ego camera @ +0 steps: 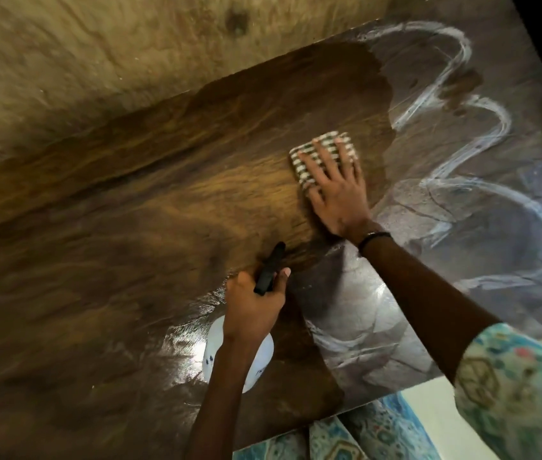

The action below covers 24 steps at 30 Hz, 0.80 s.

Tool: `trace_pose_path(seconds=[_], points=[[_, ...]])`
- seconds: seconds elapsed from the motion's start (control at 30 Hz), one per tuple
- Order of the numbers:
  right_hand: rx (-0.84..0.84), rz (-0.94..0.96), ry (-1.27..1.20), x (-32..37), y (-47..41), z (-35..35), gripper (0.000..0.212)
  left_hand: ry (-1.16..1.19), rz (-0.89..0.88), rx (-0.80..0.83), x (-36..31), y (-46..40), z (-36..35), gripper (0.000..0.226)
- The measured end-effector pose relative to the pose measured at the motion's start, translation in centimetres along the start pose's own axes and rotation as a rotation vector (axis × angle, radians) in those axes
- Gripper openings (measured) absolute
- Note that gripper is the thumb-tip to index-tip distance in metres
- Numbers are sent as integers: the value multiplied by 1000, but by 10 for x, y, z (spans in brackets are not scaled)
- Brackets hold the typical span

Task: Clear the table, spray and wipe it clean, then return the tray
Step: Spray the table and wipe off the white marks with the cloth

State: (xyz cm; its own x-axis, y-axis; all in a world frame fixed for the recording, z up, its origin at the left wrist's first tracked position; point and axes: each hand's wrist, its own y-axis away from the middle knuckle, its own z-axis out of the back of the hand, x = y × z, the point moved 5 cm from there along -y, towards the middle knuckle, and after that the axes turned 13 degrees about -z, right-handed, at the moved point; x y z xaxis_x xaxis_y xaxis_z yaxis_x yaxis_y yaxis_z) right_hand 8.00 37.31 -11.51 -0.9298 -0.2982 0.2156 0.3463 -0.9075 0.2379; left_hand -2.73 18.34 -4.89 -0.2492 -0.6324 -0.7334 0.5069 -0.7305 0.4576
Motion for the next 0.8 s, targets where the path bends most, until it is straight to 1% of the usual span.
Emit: trace_pose_path(seconds=[0.07, 0.13, 0.2, 0.23, 0.3, 0.4, 0.5, 0.53, 0.57, 0.6, 0.67, 0.73, 0.8], points=[[-7, 199, 46, 27, 26, -16, 57, -21, -36, 17, 3, -2, -1, 34], [19, 389, 91, 35, 66, -30, 54, -68, -30, 51, 9, -2, -4, 34], [50, 495, 113, 23, 101, -36, 51, -147, -30, 97, 14, 1, -5, 38], [58, 514, 126, 10, 111, -35, 51, -173, -51, 113, 15, 3, -4, 40], [60, 458, 149, -23, 108, -26, 55, -165, -92, 141, 15, 7, -2, 38], [-6, 176, 60, -61, 74, -7, 56, -152, -137, 192, 17, 18, -1, 30], [-61, -124, -34, -59, 39, 3, 60, -186, -199, 224, 21, 28, -8, 30], [-57, -176, -40, -50, 33, 1, 62, -192, -214, 235, 21, 32, -12, 31], [-45, -174, -29, -41, 32, -4, 63, -191, -227, 245, 24, 36, -16, 32], [-29, -120, -2, -31, 35, -9, 62, -193, -242, 257, 27, 40, -19, 32], [5, 108, 77, -18, 53, -22, 56, -195, -245, 284, 33, 46, -25, 32], [26, 306, 140, -28, 74, -28, 52, -161, -222, 304, 38, 53, -30, 33], [30, 368, 147, -46, 86, -24, 52, -132, -191, 317, 42, 59, -34, 32]])
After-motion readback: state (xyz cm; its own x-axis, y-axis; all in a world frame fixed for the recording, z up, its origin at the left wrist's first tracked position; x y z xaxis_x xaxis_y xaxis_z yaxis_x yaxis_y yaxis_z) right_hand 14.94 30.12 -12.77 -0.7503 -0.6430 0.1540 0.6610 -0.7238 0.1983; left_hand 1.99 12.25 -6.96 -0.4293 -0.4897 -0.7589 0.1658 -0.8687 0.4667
